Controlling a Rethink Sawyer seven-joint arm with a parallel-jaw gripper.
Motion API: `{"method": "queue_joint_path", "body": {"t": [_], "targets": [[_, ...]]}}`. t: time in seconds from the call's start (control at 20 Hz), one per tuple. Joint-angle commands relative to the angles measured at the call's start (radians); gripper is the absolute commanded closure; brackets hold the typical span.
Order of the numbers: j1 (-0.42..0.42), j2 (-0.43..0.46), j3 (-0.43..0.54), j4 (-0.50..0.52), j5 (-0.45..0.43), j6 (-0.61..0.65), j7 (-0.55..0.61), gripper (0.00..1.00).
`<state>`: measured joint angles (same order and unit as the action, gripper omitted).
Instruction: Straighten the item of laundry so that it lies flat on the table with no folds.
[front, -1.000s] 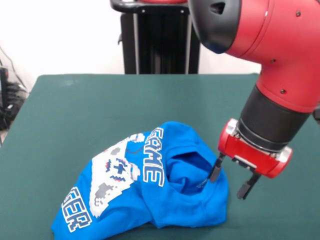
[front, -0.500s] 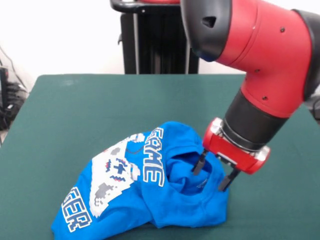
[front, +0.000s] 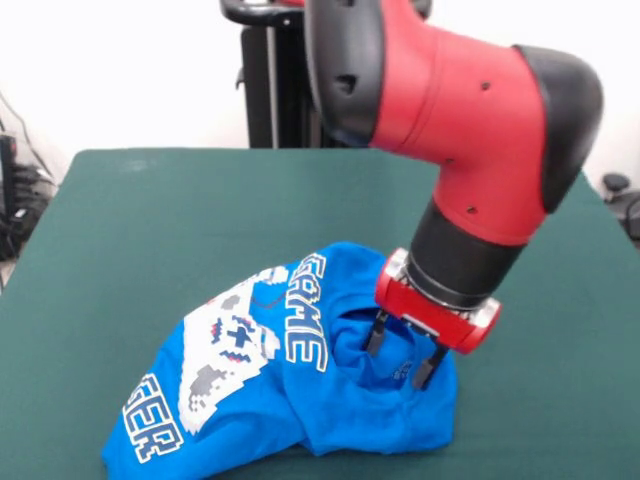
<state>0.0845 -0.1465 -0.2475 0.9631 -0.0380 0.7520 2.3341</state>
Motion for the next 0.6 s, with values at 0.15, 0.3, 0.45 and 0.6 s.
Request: {"method": "queue_joint_path", "body": {"t": [0.15,0.3,0.45,0.6], "targets": [[-0.087,-0.024,0.313,0.205,0.038,-0.068,-0.145,0.00],[-0.100,-0.033,0.349,0.212,0.036,-0.051,-0.136,0.00],[-0.108,-0.040,0.372,0.210,0.027,-0.022,-0.128,0.00],[-0.114,-0.047,0.385,0.204,0.017,0.017,-0.126,0.00]]}}
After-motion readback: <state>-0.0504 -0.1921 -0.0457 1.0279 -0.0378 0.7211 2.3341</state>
